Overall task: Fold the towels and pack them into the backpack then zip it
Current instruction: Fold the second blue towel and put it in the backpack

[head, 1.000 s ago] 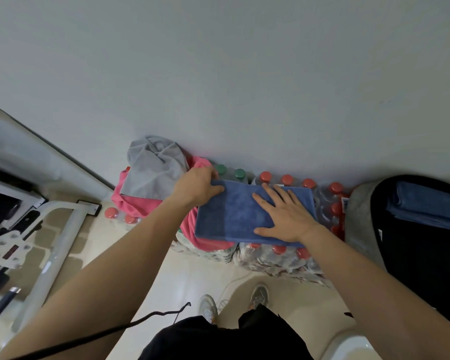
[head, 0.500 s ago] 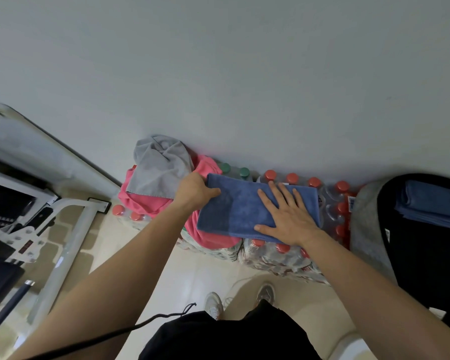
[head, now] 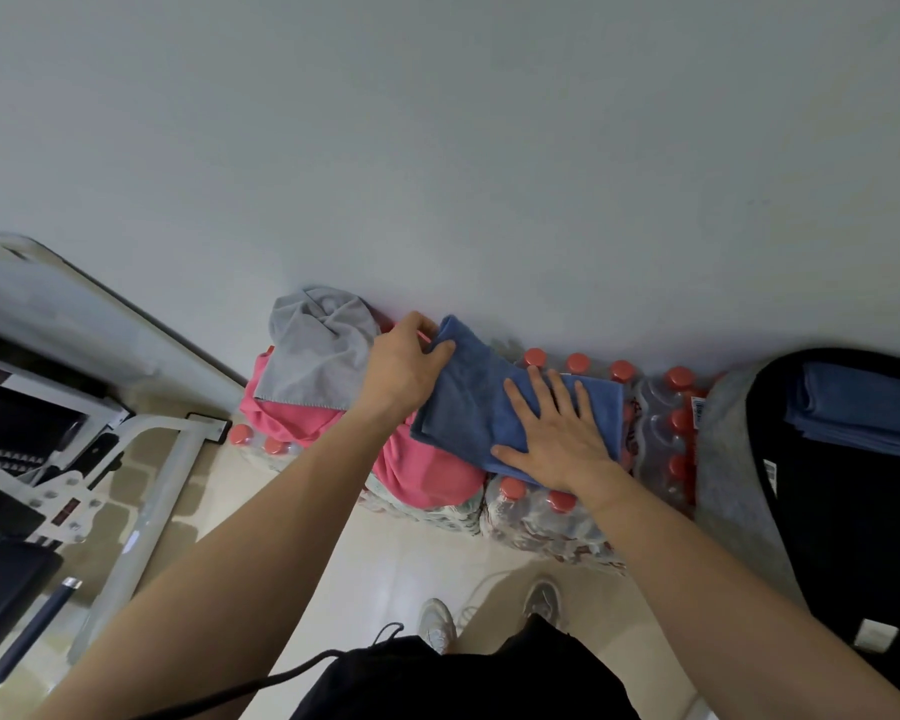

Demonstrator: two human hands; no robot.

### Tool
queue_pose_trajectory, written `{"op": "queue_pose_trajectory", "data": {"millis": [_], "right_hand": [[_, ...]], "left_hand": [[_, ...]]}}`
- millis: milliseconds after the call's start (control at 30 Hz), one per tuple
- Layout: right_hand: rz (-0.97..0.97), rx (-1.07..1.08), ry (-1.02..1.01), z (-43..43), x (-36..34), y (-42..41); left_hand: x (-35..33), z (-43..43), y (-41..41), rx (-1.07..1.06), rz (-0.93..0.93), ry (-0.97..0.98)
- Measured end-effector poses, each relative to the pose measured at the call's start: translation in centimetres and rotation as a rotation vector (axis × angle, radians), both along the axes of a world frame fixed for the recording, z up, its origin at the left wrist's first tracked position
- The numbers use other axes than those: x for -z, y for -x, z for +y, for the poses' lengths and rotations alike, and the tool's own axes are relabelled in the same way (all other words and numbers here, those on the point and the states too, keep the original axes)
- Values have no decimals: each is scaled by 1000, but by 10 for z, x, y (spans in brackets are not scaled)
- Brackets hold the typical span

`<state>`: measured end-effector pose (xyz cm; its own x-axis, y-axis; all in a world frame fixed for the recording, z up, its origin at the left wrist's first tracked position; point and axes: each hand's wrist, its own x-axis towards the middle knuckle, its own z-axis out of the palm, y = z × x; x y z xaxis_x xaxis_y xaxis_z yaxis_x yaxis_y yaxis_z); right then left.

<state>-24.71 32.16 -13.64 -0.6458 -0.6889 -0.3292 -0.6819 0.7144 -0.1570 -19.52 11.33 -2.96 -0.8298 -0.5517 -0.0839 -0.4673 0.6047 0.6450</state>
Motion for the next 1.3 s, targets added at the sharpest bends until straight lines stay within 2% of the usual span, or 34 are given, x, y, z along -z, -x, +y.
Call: {"op": "queue_pose_trajectory", "data": {"millis": [167, 267, 400, 667, 800, 967, 1067, 1100, 1133, 1233, 1300], "right_hand": [[31, 54, 91, 12, -10, -5], [120, 225, 203, 42, -23, -10], [12, 448, 304, 85, -28, -27], [-87, 438, 324, 110, -14, -45], [-88, 435, 340, 112, -13, -45], [-148, 474, 416, 112, -14, -46], [-58, 579, 559, 107, -23, -46], [26, 572, 588, 102, -26, -45], [111, 544, 598, 96, -27, -43], [199, 437, 482, 68, -30, -29], [170, 346, 310, 52, -29, -20]], "left_hand": [[-12, 32, 19, 108, 10, -25], [-7, 57, 31, 175, -10, -50], [11, 96, 43, 270, -67, -64], [40, 148, 53, 406, -150, 29], [47, 161, 58, 408, -167, 53], [52, 162, 60, 441, -293, -10], [46, 152, 58, 465, -222, -216], [43, 146, 55, 467, -146, -198], [40, 138, 50, 473, -60, -89], [54, 112, 31, 507, 149, 335], [75, 98, 21, 559, 106, 512]]}}
